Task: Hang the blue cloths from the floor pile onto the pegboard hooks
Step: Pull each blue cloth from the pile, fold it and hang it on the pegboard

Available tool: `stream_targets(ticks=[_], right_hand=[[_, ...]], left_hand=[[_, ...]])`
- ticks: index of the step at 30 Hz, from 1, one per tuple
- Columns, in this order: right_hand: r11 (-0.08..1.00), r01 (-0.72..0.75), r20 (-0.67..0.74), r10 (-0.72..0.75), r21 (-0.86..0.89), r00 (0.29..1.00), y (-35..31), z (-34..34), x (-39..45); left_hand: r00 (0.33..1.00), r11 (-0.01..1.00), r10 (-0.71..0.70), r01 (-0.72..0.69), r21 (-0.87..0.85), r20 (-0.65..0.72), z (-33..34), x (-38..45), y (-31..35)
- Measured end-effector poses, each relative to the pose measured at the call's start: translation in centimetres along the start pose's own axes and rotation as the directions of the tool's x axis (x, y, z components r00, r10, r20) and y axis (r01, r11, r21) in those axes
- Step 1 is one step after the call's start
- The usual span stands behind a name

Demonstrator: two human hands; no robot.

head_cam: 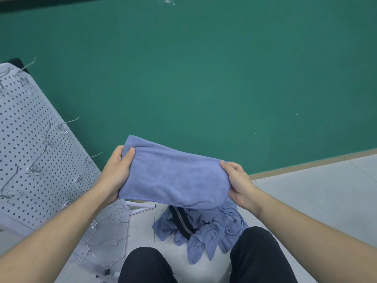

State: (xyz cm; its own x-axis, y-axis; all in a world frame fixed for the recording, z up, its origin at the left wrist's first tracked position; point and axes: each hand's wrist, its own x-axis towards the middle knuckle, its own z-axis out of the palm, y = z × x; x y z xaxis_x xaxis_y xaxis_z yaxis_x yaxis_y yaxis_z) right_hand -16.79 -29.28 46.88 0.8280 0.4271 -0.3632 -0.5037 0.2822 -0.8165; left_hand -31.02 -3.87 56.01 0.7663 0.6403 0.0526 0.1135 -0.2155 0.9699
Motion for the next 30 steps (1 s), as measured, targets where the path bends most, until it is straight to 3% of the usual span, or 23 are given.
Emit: stream_targets(ticks=[3, 6, 14, 20, 24, 30], right_hand=[[0.965, -0.258, 0.231, 0.241, 0.050, 0.943, -0.7, 0.0, -0.7], [0.937, -0.344, 0.282, 0.345, -0.054, 0.895, -0.8, -0.3, -1.1], [0.945, -0.258, 0.195, 0.297, -0.202, 0.935, -2.1, -0.1, -0.6], [0.924, -0.269, 0.250, 0.338, -0.273, 0.907, -3.8, 0.1, -0.6], [0.917, -0.208, 0.257, 0.304, -0.340, 0.917, -4.7, -0.1, -0.5], [0.914, -0.072, 0.286, 0.199, -0.400, 0.937, -6.6, -0.1, -0.2]], left_hand=[[1.000, 1.000, 0.005, -0.005, 0.009, -0.006, 0.0, 0.1, 0.1], [1.000, 1.000, -0.010, 0.010, 0.007, -0.012, -0.2, 0.2, 0.0], [0.977, 0.974, -0.212, 0.212, -0.076, 0.015, -1.6, 0.8, -0.8], [0.873, 0.882, -0.442, 0.465, -0.078, 0.204, -2.5, 0.8, -1.3], [0.828, 0.860, -0.472, 0.508, -0.048, 0.303, -3.8, 0.9, -1.5], [0.854, 0.871, -0.396, 0.466, -0.155, 0.338, -4.9, 0.9, -1.3]])
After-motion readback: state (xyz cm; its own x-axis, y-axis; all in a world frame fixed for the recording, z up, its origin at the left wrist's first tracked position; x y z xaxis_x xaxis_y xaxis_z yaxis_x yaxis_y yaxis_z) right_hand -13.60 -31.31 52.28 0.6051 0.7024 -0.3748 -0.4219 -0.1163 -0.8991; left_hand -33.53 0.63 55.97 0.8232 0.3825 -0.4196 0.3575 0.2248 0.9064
